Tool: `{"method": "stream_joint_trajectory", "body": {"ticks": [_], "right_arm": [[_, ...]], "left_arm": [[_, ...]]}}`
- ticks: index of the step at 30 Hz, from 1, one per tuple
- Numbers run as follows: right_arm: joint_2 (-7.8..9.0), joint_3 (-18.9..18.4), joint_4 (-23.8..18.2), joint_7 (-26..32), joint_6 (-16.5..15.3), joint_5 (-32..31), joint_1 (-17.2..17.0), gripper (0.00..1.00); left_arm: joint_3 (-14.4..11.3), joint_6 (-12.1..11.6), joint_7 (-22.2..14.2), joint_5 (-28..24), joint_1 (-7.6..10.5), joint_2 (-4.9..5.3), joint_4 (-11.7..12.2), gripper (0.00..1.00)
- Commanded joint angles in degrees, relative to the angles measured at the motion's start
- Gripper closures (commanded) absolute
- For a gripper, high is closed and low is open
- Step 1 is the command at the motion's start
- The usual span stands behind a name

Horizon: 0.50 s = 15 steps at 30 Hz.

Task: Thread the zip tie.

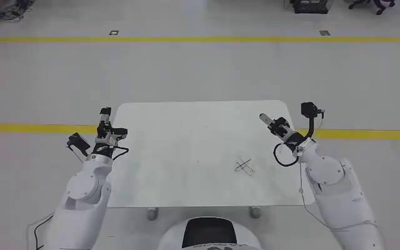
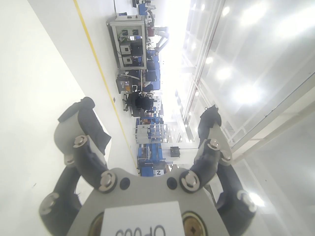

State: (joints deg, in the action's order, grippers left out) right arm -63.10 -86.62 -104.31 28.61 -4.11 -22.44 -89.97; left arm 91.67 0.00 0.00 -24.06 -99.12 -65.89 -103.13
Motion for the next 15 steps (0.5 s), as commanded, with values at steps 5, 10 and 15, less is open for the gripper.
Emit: {"method": "stream_joint_trajectory", "body": {"ticks": [5, 10, 15], "right_arm": [[0.89, 1.5, -0.3, 10.0, -2.9, -14.6, 3.9, 0.00], [1.22, 5.4, 0.7, 16.7, -6.3, -21.4, 6.5, 0.00], [1.35, 6.4, 1.1, 18.1, -8.3, -22.9, 6.6, 0.00]], "left_arm": [[0.0, 0.0, 0.0, 0.0, 0.00, 0.00, 0.0, 0.00], [0.0, 0.0, 0.0, 0.0, 0.00, 0.00, 0.0, 0.00], [0.0, 0.0, 0.0, 0.0, 0.00, 0.00, 0.0, 0.00]]}}
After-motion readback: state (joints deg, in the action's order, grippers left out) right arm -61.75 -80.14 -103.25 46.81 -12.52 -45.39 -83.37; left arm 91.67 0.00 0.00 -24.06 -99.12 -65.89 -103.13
